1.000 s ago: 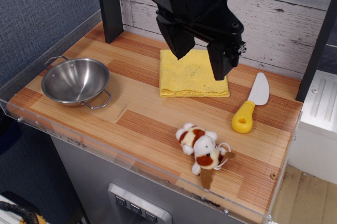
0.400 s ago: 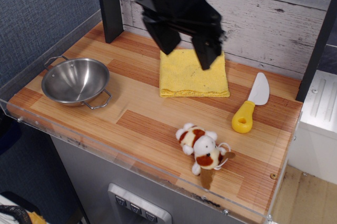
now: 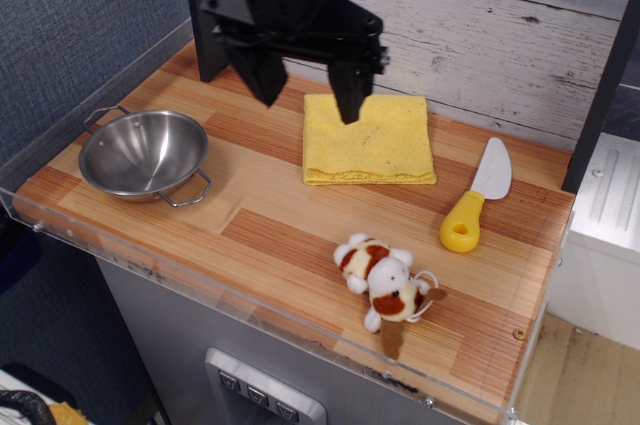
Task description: Place the pan on the yellow cloth.
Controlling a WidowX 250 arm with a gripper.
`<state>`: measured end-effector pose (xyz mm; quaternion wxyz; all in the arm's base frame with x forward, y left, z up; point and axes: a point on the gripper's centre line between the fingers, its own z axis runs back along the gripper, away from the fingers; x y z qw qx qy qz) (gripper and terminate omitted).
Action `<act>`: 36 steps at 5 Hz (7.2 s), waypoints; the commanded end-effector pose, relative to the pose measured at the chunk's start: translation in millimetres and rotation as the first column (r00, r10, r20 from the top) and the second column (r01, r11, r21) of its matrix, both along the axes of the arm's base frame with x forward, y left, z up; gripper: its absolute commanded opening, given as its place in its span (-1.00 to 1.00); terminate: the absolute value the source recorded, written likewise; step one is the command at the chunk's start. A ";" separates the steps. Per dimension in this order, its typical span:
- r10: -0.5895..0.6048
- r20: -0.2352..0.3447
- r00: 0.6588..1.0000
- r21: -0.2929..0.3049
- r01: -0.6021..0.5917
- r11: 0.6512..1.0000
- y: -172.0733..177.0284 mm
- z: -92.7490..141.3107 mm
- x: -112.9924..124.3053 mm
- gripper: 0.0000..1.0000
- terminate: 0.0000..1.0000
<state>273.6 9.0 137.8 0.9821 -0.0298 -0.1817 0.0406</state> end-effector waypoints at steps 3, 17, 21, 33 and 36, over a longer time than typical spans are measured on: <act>0.285 -0.065 0.956 0.291 -0.255 0.922 94.0 -25.6 -9.3 1.00 -1.00; 0.455 -0.021 0.890 0.312 -0.427 0.849 147.9 -90.5 4.4 -1.00 -1.00; 0.256 0.096 0.962 0.307 -0.273 0.912 67.7 -10.1 71.0 -1.00 -1.00; -0.009 -0.128 0.992 0.324 0.050 0.945 -46.0 -97.8 96.1 1.00 -1.00; 0.020 -0.120 0.993 0.317 0.020 0.948 -43.7 -89.6 92.6 1.00 -1.00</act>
